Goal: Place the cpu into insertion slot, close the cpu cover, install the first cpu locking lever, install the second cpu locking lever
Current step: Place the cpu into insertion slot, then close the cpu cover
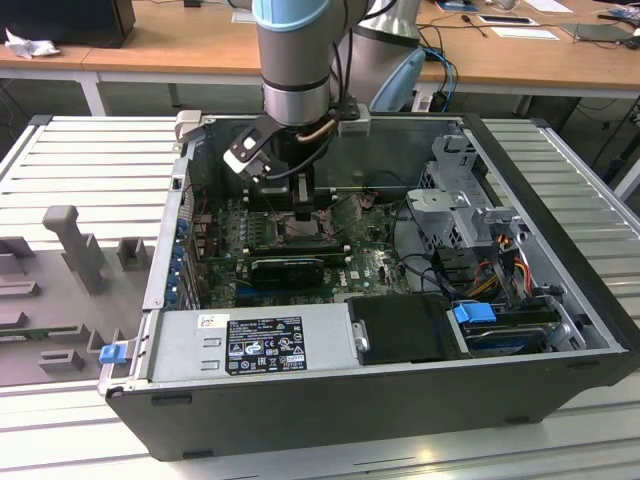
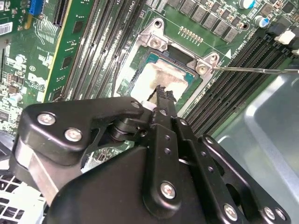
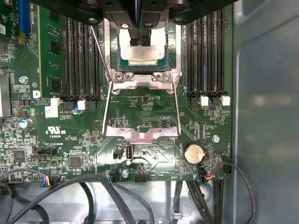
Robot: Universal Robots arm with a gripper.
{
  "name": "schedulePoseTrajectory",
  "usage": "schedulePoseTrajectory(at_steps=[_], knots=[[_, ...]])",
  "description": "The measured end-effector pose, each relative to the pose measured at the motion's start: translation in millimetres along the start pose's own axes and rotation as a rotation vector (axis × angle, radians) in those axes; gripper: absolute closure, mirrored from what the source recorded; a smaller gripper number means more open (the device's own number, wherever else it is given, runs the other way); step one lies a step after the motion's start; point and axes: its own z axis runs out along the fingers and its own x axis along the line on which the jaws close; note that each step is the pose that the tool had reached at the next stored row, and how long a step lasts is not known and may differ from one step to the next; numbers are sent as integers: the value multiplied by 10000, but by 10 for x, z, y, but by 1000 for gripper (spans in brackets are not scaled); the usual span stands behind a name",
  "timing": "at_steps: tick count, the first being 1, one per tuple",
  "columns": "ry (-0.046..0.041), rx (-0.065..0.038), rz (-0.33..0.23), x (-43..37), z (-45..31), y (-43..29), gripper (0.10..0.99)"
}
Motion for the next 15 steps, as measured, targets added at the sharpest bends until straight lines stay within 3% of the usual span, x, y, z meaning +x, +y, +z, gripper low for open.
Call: schedulePoseTrajectory(at_steps=[9,11,15], knots=[[-11,1,21,1,-69,9,980],[-11,12,20,3,-62,80,980],[-12,12,21,3,-83,82,980]])
